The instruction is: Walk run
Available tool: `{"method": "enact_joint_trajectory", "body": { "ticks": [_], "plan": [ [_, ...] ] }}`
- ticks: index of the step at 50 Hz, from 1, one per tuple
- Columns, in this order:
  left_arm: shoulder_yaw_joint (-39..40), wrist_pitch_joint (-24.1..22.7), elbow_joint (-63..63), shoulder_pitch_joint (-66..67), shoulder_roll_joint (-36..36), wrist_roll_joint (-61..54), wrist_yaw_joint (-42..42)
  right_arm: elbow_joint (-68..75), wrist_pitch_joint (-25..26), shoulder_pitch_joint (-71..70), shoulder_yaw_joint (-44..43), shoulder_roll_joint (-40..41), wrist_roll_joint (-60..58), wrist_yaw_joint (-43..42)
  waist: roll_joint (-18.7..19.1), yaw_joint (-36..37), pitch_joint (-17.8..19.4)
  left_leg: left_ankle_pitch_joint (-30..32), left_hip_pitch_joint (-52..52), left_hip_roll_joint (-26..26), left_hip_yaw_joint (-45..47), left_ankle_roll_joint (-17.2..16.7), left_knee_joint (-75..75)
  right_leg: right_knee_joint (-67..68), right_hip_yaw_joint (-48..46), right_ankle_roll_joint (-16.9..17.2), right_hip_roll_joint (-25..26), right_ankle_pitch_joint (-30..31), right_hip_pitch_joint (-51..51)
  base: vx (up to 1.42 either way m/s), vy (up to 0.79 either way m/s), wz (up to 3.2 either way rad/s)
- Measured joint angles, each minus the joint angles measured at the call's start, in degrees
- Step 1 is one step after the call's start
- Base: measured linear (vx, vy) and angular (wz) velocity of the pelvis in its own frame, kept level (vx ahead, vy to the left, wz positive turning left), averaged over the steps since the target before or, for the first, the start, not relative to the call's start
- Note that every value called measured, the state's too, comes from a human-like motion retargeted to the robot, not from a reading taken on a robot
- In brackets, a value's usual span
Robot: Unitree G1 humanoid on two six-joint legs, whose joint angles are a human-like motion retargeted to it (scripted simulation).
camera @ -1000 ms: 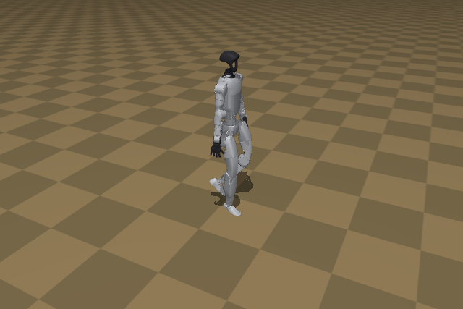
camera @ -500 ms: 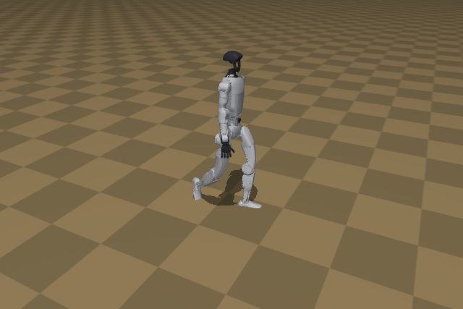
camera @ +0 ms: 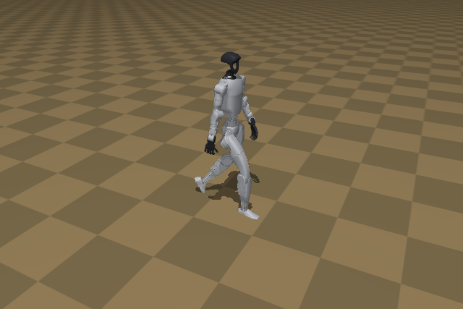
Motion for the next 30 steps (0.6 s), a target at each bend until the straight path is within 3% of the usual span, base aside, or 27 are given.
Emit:
{"method": "enact_joint_trajectory", "body": {
  "ticks": [3, 5, 7, 8, 13, 16, 18, 22, 25, 27, 30],
  "plan": [
    [0.0, 2.2, 5.5, 2.7, -0.1, 2.8, -1.3, -1.4, -0.8, -2.5, 0.0, 1.1, 1.2, 0.8, -3.7, 2.6, 1.0, -8.6, -6.6, 3.6, 5.0, 3.8, 15.9, -1.2, -5.2, 0.1, -4.8, -4.1, 8.8, 1.21, -0.19, 0.23],
    [1.2, 2.2, 8.5, 4.2, -0.9, 7.0, -1.5, -2.9, 0.9, -5.3, -1.1, 1.7, 2.8, -0.2, -3.8, 7.0, 2.0, -13.8, -14.5, 5.9, 4.8, 1.8, 22.3, -5.8, -5.6, 0.7, -2.9, -4.5, 15.0, 1.11, -0.05, -0.15],
    [4.3, 2.7, 12.1, 5.1, -1.6, 11.0, -0.7, -5.9, 1.2, -7.5, -1.0, 2.3, 6.0, -2.8, -1.1, 10.2, 2.1, -18.0, -24.2, 6.1, -1.0, -1.7, 23.2, -13.3, -7.5, 1.0, 1.9, -3.0, 21.8, 1.08, -0.04, -0.31],
    [5.3, 3.2, 13.5, 5.8, -1.5, 11.4, -0.8, -7.7, 0.3, -8.6, -0.4, 2.3, 7.8, -4.1, -0.3, 11.4, 2.0, -19.6, -27.6, 6.2, -1.7, -2.3, 21.0, -16.0, -9.1, 1.1, 3.3, -2.7, 24.7, 1.06, -0.09, -0.18],
    [8.9, 6.1, 20.1, 8.7, 1.4, 5.5, -3.1, -18.1, -4.1, -13.8, 2.7, 1.5, 9.2, -5.0, 1.7, 17.2, 2.3, -26.5, -39.5, 10.0, 3.9, 3.3, -0.1, -24.1, -11.9, 3.6, 8.8, -4.2, 36.3, 1.04, -0.11, -0.31],
    [10.8, 8.9, 23.5, 8.7, 3.4, 1.8, -3.4, -23.4, -5.5, -16.5, 4.8, -0.5, 3.9, -4.9, 3.0, 20.4, 2.5, -27.6, -46.1, 8.3, -3.1, 2.2, -14.5, -25.9, -11.1, 6.6, 10.8, -5.4, 41.6, 1.12, 0.00, -0.58],
    [11.9, 10.7, 24.9, 8.5, 4.5, 1.2, -3.3, -25.5, -6.9, -17.2, 6.3, -1.9, -1.1, -6.1, 3.3, 20.9, 1.4, -28.3, -49.7, 7.1, -8.0, 3.7, -19.9, -25.7, -10.3, 9.0, 11.3, -5.5, 43.6, 1.15, 0.09, -0.23],
    [12.7, 11.7, 23.8, 8.7, 4.7, 3.0, -2.8, -26.4, -9.2, -15.0, 8.7, -1.7, -8.6, -7.4, 4.6, 21.5, -0.3, -24.9, -49.8, 8.5, -6.8, 5.0, -13.6, -21.5, -8.9, 14.4, 11.9, 1.2, 48.2, 1.45, 0.17, -0.46],
    [12.1, 10.9, 21.0, 7.8, 3.0, 5.0, -2.5, -23.4, -9.3, -10.9, 8.1, 0.0, -10.4, -7.1, 4.6, 23.3, -0.1, -22.9, -48.2, 10.7, -11.6, 4.3, -6.3, -9.8, -6.5, 13.0, 10.6, 19.6, 46.8, 1.46, 0.11, -0.56],
    [10.6, 9.6, 18.3, 6.6, 2.1, 4.7, -4.2, -20.0, -4.7, -9.1, 9.2, 1.5, -10.7, -9.8, 6.3, 20.6, -0.2, -28.2, -42.8, 11.7, -12.2, 4.4, -5.1, 3.8, -10.4, 12.0, 10.2, 27.1, 42.4, 1.11, 0.05, 0.02],
    [7.2, 8.3, 14.6, 2.9, 1.9, 2.4, -5.8, -13.6, -0.9, -8.3, 9.3, 0.8, -11.1, -14.4, 7.0, 19.7, 0.5, -31.1, -33.8, 13.4, -5.8, 3.4, -9.0, 21.3, -12.6, 9.6, 6.7, 19.8, 32.4, 1.03, 0.09, -0.35]
  ]
}}
